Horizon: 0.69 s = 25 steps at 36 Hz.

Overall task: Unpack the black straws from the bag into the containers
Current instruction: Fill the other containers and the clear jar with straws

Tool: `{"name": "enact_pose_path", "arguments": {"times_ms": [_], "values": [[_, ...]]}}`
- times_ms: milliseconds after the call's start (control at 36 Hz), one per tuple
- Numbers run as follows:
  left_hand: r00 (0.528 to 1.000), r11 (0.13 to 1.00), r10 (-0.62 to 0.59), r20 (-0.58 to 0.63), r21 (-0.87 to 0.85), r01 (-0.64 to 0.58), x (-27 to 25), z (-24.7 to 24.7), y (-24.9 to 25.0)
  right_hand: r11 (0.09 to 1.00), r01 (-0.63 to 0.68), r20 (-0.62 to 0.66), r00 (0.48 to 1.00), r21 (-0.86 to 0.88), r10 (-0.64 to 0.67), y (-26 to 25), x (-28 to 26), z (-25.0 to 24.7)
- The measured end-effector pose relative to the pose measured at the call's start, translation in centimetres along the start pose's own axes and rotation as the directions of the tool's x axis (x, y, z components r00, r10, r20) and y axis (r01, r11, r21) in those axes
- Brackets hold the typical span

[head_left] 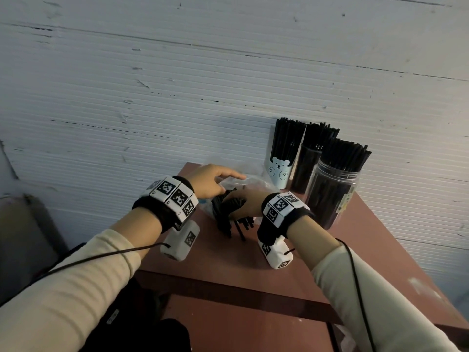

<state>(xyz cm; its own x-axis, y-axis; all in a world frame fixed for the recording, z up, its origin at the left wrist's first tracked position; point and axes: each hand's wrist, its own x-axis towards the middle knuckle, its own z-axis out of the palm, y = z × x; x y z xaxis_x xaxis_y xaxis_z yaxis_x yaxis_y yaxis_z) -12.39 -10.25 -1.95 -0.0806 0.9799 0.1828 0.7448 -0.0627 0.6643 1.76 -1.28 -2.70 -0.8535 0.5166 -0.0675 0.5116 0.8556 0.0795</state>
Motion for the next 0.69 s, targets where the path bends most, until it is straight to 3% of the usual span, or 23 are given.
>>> {"name": "enact_pose_path", "arguments": {"times_ms": [139,333,583,694], "values": [[0.999,1.000,-0.005,0.033,-0.001,0.005,-0.2,-0.1,0.0,0.998,-0.052,0.053,0.997,0.033,0.050,0.2,1.7,1.5],[0.999,1.000,0.002,0.038,0.000,-0.002,-0.3,-0.3,-0.3,0.990,-0.106,0.017,0.994,0.089,0.105,0.6,1.8,1.4],[1.000,0.998,-0.004,0.005,0.065,0.004,-0.2,-0.2,-0.2,0.984,-0.080,-0.117,0.988,0.161,0.100,1.7,1.3,1.9],[0.998,0.990,-0.056,-0.038,0.126,0.060,-0.2,0.2,-0.3,0.963,-0.042,-0.159,0.983,0.267,0.087,1.3,-2.2,0.2]]}}
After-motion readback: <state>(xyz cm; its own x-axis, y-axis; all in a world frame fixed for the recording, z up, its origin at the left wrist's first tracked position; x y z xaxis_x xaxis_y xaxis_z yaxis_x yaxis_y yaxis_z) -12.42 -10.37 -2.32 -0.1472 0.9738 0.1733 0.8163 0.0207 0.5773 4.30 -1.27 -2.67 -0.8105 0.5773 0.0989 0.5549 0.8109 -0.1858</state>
